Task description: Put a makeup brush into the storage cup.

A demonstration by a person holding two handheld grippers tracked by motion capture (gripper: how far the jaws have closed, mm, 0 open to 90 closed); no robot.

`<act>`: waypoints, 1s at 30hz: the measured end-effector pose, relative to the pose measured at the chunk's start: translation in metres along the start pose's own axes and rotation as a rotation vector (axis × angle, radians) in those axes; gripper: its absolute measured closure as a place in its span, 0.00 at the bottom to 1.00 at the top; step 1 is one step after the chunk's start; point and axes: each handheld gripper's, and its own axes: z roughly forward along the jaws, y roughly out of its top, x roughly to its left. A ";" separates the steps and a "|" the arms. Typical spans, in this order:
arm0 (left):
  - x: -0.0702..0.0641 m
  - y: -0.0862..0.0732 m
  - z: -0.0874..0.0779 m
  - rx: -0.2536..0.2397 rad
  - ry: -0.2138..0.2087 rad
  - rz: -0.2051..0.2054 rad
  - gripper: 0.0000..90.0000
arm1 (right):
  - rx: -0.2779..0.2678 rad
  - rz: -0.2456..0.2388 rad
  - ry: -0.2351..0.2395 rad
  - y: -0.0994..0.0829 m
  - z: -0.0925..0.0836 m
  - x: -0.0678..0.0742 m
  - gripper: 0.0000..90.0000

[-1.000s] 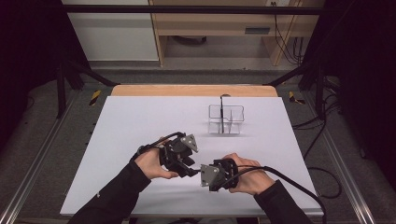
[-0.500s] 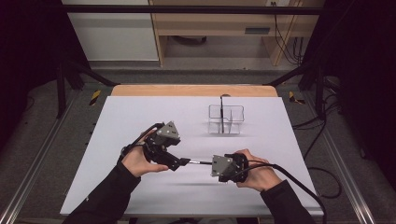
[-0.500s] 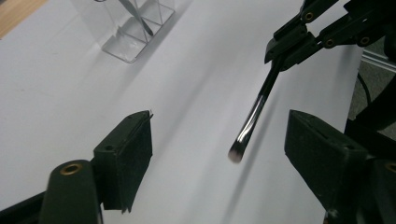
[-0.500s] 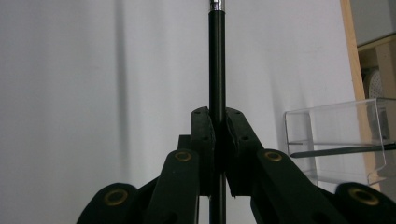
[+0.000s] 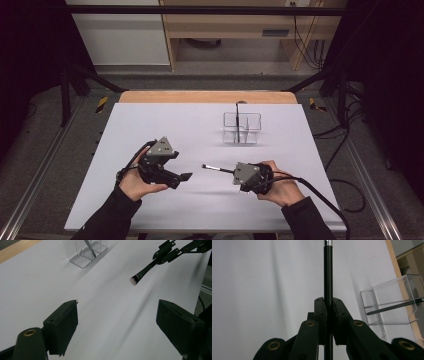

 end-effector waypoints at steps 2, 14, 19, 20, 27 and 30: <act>0.000 -0.005 0.001 -0.012 0.005 -0.013 0.19 | -0.007 0.008 -0.003 -0.002 0.000 -0.001 0.93; -0.010 -0.022 0.010 -0.107 0.017 -0.079 0.20 | -0.051 0.095 -0.026 -0.010 0.007 0.006 0.93; -0.011 -0.023 0.013 -0.149 0.019 -0.110 0.19 | -0.087 0.163 -0.032 -0.014 0.010 0.007 0.93; -0.011 -0.024 0.013 -0.155 0.017 -0.115 0.19 | -0.094 0.175 -0.030 -0.015 0.011 0.007 0.93; -0.009 -0.027 0.019 -0.169 0.006 -0.145 0.17 | -0.121 0.245 -0.038 -0.016 0.016 0.009 0.93; -0.009 -0.029 0.021 -0.186 -0.002 -0.165 0.17 | -0.138 0.264 -0.038 -0.016 0.018 0.009 0.93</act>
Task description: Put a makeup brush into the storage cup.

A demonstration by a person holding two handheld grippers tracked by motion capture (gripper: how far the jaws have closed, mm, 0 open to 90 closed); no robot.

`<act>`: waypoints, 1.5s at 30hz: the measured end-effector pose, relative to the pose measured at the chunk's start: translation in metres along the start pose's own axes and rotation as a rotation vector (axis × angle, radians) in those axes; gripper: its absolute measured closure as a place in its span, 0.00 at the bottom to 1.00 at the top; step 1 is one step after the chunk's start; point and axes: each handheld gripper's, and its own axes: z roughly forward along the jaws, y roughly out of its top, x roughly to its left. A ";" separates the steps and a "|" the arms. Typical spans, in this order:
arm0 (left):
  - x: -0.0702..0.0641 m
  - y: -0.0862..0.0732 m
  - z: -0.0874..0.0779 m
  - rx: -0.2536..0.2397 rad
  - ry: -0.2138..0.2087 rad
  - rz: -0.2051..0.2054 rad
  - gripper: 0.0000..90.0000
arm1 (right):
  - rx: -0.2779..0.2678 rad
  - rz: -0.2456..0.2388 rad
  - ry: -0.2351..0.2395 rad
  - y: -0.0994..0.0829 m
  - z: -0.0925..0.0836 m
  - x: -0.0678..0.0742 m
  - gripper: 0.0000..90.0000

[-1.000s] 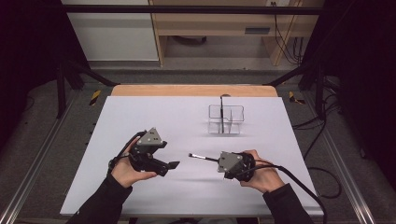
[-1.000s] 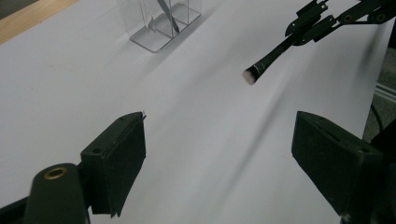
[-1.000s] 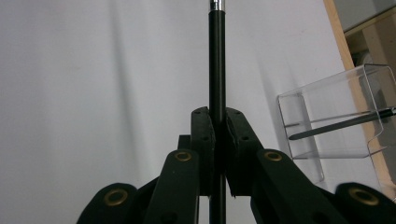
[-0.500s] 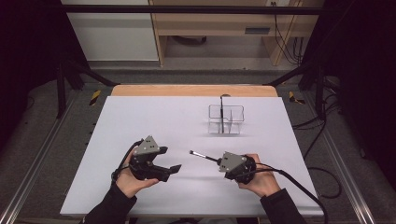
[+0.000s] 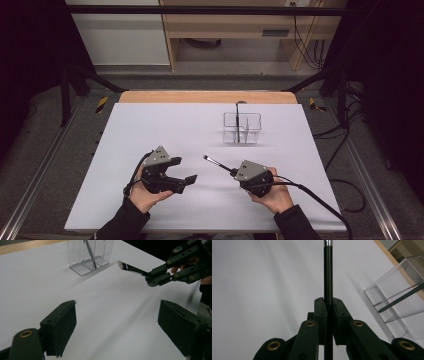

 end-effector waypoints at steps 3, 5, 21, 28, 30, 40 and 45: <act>0.002 -0.001 0.000 -0.016 -0.006 -0.024 0.16 | -0.025 0.033 -0.007 0.000 0.000 0.000 0.93; 0.003 -0.002 0.000 -0.026 -0.012 -0.038 0.16 | -0.045 0.058 0.002 0.000 0.000 -0.001 0.93; 0.014 -0.004 0.001 -0.128 -0.052 -0.141 0.17 | -0.162 0.214 0.020 0.002 0.007 0.005 0.93; 0.009 -0.001 0.007 -0.151 -0.084 -0.148 0.17 | -0.201 0.251 0.029 0.003 0.009 0.007 0.92; 0.008 0.001 0.009 -0.166 -0.093 -0.151 0.18 | -0.214 0.259 0.025 0.003 0.010 0.008 0.92; 0.005 0.010 0.014 -0.228 -0.136 -0.171 0.18 | -0.247 0.294 0.020 0.005 0.012 0.009 0.92; 0.002 0.017 0.019 -0.247 -0.154 -0.174 0.19 | -0.277 0.314 0.020 0.006 0.009 0.008 0.92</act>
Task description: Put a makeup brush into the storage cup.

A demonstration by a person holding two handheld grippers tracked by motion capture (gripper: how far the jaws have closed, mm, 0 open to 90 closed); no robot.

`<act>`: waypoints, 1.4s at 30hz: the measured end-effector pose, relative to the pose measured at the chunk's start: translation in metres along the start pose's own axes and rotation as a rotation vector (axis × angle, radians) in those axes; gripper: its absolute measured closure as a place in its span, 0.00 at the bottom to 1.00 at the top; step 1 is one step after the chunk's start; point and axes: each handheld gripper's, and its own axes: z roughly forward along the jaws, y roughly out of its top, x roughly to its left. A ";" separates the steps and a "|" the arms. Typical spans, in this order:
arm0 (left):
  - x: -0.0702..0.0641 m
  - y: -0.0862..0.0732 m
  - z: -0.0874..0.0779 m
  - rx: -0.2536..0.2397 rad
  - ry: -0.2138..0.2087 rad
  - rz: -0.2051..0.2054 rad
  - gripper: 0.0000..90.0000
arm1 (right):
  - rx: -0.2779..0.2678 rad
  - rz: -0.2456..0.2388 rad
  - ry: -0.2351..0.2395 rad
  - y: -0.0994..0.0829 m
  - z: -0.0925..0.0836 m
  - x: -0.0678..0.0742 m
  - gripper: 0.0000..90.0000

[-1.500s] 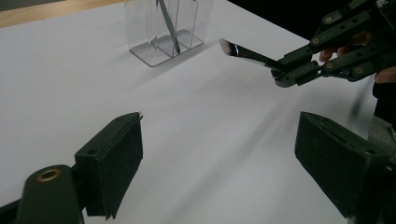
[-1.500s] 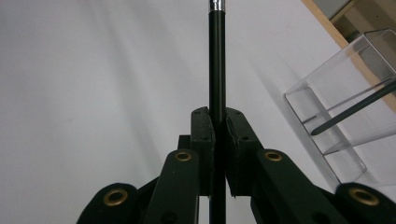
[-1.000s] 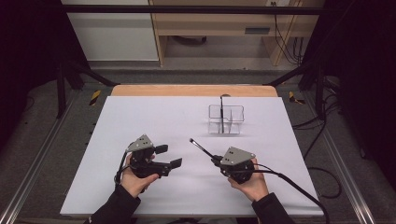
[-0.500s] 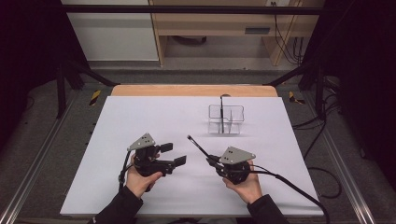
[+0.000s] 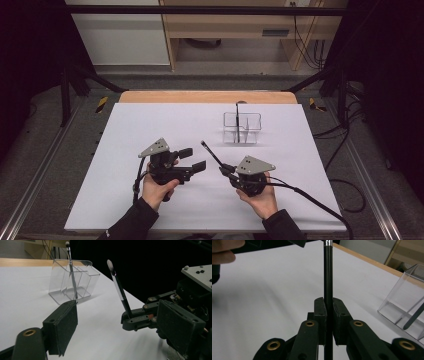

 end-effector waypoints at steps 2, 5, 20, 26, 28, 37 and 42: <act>-0.001 0.001 0.001 -0.007 -0.004 0.000 0.19 | -0.004 0.002 0.004 0.000 0.000 0.000 0.92; -0.004 0.004 0.007 -0.023 -0.014 0.001 0.21 | -0.024 0.015 0.003 0.002 -0.002 0.000 0.92; -0.006 0.005 0.018 -0.059 -0.018 -0.039 0.33 | -0.045 0.046 0.042 0.002 0.001 0.003 0.92; -0.005 0.003 0.019 -0.071 -0.009 -0.050 0.44 | -0.043 0.046 0.051 0.002 0.002 0.004 0.92; -0.006 0.003 0.019 -0.076 -0.009 -0.045 0.48 | -0.044 0.047 0.051 0.002 0.002 0.005 0.92; -0.006 0.002 0.017 -0.089 -0.018 -0.054 0.72 | -0.046 0.045 0.059 0.002 0.003 0.006 0.92; -0.005 0.001 0.016 -0.097 -0.025 -0.068 0.80 | -0.044 0.040 0.062 0.001 0.004 0.007 0.92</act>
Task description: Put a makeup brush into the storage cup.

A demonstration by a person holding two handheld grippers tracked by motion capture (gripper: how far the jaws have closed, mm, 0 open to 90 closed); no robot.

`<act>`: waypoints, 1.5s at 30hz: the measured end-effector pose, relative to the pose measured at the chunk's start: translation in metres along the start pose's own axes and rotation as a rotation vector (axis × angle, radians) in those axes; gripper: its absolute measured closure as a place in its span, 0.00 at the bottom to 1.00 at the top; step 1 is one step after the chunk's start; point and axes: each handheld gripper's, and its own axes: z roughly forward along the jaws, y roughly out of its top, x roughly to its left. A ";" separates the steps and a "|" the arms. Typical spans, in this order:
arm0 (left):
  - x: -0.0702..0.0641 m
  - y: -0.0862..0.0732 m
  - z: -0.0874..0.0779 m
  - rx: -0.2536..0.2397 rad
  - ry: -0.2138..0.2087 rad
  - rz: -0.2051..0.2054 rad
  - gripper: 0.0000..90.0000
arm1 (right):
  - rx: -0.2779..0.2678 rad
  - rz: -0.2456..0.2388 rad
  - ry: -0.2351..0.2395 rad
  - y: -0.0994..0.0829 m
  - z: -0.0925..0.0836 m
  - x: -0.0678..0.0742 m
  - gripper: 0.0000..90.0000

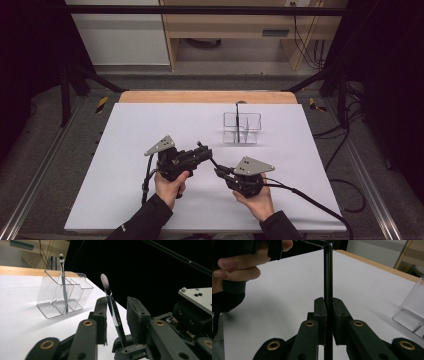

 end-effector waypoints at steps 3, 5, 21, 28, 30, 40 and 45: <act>0.000 0.000 -0.001 -0.003 0.002 -0.003 0.84 | -0.003 -0.003 0.003 0.000 0.000 0.000 0.92; 0.000 0.000 -0.001 -0.008 0.002 -0.008 0.86 | -0.004 -0.002 0.004 0.000 0.000 0.000 0.92; -0.006 -0.001 -0.002 -0.018 -0.022 -0.011 0.93 | -0.001 -0.009 0.006 -0.001 0.001 0.001 0.92; -0.010 -0.001 -0.001 -0.016 -0.016 0.015 0.93 | 0.006 -0.011 0.005 -0.001 0.002 0.001 0.91; -0.011 0.000 -0.002 -0.018 -0.014 0.022 0.93 | 0.006 -0.010 0.002 -0.001 0.002 0.001 0.89; -0.021 -0.003 0.004 0.022 0.033 0.091 0.93 | -0.027 -0.021 -0.041 0.006 -0.002 0.002 0.57; -0.025 -0.006 0.009 0.051 0.039 0.117 0.93 | -0.019 -0.039 -0.038 0.009 -0.003 0.003 0.59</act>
